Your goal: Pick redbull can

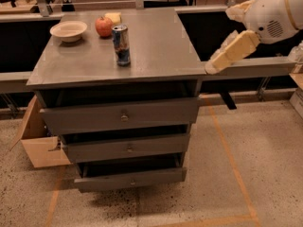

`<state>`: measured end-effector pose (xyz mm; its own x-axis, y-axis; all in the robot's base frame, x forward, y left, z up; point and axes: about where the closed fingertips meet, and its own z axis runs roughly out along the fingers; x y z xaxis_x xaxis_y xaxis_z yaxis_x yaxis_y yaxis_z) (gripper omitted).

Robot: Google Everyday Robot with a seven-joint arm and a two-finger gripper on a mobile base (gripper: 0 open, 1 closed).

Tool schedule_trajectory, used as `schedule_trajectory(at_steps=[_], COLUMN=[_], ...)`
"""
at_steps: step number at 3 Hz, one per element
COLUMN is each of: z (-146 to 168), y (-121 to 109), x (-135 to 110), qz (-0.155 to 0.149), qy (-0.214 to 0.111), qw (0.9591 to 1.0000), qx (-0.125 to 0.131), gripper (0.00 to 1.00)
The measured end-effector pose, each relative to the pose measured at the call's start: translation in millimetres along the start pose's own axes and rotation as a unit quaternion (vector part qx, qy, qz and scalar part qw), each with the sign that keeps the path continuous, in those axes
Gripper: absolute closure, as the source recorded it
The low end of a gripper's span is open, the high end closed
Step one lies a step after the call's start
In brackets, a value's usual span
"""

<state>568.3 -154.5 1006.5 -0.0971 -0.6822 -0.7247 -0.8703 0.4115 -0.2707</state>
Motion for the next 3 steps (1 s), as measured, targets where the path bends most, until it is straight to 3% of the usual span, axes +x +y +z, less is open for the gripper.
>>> schedule_trajectory(at_steps=[1,2,3], z=[37.0,93.2,92.2], y=[-18.9,-26.3,-26.1], x=[-38.0,-75.1,-74.5], qz=[0.019,0.012,0.013], qy=[-0.106,-0.127,-0.127], qw=[0.9941,0.9918,0.9918], qx=[-0.008,-0.004,-0.004], gripper=[0.00,0.00,0.00])
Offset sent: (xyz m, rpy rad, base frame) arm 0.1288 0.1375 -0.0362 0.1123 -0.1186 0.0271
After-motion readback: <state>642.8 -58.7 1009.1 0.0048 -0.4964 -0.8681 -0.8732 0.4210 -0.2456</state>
